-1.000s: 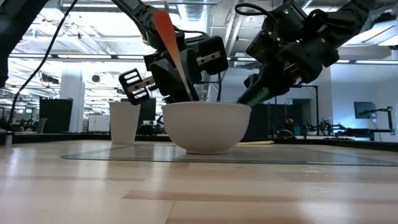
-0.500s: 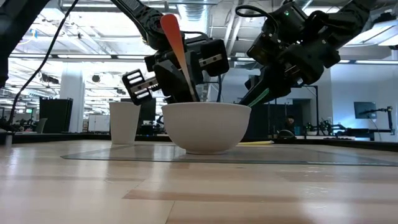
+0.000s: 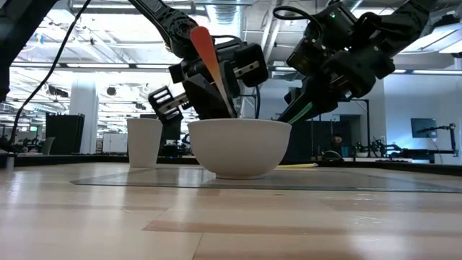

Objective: Pick & Place Utensil
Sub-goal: Put the orange fork into the white bowl, then put the white cup on the transparent placemat to the top left of the white bowl

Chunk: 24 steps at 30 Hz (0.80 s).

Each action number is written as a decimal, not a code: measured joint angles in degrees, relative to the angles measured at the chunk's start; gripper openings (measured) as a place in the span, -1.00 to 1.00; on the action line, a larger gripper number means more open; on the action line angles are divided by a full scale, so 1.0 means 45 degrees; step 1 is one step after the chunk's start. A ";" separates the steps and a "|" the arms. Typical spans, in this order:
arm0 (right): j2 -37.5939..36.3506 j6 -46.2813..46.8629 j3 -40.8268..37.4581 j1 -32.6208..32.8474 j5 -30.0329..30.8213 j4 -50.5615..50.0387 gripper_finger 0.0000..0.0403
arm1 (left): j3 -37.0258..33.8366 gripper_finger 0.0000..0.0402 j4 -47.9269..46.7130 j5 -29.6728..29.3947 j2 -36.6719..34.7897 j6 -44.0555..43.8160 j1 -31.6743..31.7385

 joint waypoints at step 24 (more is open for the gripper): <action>0.0000 0.0094 0.0005 0.0000 0.0000 0.0000 -0.69 | 0.0000 -0.50 0.0268 -0.0045 -0.0125 0.1087 0.0171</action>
